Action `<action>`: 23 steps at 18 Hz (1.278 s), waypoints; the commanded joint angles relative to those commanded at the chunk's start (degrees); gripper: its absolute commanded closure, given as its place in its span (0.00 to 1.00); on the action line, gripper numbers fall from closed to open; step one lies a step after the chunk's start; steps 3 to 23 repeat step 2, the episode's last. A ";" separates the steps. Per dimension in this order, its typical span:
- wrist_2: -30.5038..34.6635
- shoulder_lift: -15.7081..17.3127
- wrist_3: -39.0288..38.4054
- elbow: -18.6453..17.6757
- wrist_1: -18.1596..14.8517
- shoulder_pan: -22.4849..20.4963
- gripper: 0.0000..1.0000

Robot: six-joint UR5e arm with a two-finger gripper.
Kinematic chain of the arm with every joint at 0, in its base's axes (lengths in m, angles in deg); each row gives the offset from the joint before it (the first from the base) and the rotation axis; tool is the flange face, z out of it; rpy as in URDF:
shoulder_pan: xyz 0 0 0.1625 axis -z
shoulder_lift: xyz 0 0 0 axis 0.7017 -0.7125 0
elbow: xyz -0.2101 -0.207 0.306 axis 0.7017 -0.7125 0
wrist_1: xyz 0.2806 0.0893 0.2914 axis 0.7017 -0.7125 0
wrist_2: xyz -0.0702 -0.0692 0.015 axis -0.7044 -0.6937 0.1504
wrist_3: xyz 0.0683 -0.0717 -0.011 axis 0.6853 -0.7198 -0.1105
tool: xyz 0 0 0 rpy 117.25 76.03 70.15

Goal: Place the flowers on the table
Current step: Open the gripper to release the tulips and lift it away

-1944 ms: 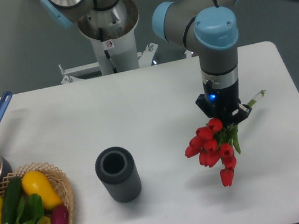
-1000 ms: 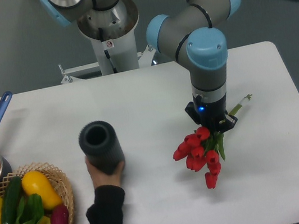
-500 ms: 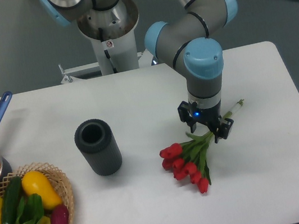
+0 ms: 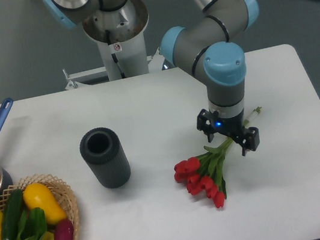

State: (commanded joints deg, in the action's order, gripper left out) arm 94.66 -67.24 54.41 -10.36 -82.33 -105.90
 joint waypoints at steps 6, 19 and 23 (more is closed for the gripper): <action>0.09 -0.09 0.09 -0.09 0.09 0.00 0.00; 0.09 -0.09 0.09 -0.09 0.09 0.00 0.00; 0.09 -0.09 0.09 -0.09 0.09 0.00 0.00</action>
